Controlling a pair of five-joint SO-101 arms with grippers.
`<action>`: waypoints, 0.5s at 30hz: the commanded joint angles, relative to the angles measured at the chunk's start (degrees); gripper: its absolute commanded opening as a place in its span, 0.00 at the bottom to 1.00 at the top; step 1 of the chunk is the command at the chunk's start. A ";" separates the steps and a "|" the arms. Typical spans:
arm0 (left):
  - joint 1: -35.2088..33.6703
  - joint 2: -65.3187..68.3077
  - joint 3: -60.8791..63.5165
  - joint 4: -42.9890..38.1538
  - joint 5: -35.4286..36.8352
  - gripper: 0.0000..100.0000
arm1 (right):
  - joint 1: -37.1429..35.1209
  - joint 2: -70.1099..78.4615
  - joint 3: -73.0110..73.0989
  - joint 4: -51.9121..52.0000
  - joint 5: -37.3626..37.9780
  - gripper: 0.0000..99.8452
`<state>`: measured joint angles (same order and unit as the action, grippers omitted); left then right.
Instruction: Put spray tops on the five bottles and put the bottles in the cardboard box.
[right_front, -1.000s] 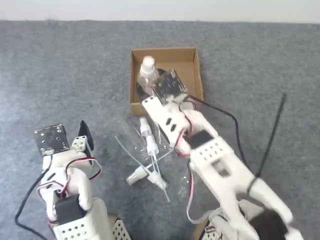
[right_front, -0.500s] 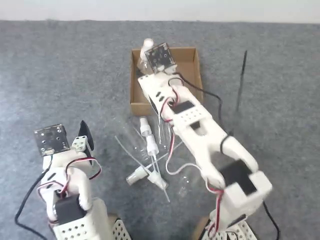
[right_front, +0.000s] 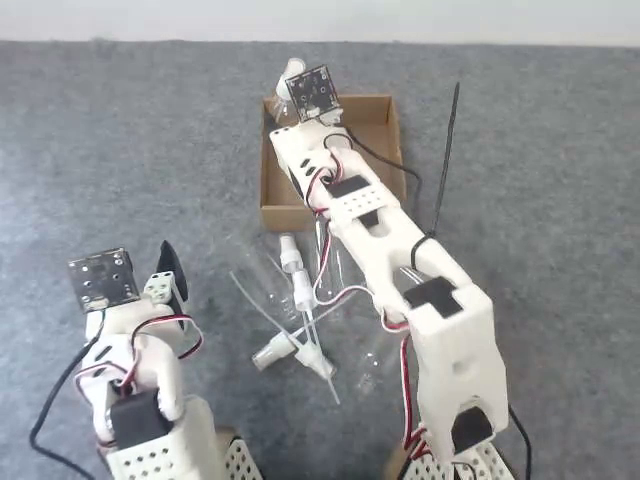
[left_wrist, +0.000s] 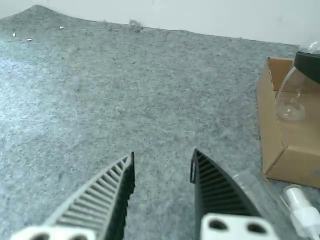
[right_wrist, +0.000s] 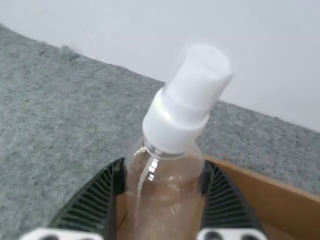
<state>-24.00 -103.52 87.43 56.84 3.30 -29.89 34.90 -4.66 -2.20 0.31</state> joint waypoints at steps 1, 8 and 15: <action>-0.18 -0.44 -0.48 0.44 0.53 0.17 | 0.66 1.63 -7.82 -1.63 -0.35 0.08; -0.09 -0.44 -0.48 0.53 0.53 0.18 | 0.57 10.68 -17.67 -1.63 -0.26 0.08; -0.09 -0.44 -0.48 0.53 0.53 0.18 | 0.57 19.12 -26.55 -1.63 3.96 0.08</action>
<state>-24.00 -103.52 87.43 56.84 3.30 -29.98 53.36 -26.02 -2.81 0.57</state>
